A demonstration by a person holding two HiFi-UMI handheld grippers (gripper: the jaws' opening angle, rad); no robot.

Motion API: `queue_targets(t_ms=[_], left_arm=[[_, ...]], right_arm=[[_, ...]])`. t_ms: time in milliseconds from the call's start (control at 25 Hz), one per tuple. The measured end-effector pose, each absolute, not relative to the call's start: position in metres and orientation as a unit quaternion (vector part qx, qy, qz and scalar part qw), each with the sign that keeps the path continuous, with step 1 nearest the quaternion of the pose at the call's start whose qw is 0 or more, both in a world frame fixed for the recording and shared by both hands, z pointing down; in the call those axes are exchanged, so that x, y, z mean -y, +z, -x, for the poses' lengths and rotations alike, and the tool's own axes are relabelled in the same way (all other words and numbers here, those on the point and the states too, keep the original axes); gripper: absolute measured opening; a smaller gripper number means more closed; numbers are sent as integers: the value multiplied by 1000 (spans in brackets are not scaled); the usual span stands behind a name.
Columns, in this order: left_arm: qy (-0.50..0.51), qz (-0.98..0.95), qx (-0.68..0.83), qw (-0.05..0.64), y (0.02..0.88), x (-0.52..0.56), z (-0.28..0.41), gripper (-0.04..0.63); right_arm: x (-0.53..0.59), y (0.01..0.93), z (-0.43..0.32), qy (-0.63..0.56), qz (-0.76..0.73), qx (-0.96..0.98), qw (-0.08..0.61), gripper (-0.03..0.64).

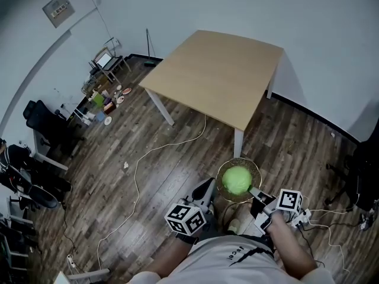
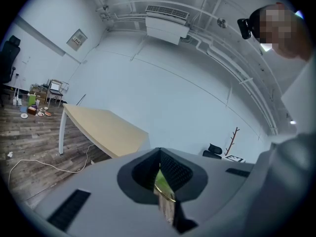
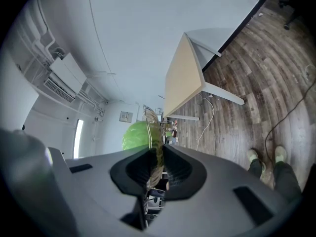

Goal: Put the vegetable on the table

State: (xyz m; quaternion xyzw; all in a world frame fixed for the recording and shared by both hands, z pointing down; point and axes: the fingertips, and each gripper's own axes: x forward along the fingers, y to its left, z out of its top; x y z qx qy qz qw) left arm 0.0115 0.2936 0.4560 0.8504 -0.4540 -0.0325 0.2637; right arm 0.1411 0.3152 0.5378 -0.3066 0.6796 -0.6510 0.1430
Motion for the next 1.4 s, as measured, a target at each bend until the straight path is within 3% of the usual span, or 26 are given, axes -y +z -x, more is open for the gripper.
queue_targets(t_ms=[520,1400], left_arm=[[-38,-855,448,260,460,-231,9,12],[-31,-881,409,235,456,-34,145,12]], right_arm=[[-249,529,-113,-643,305,-685,153,48],[-68,519,6,-635,347,-655,215,48]])
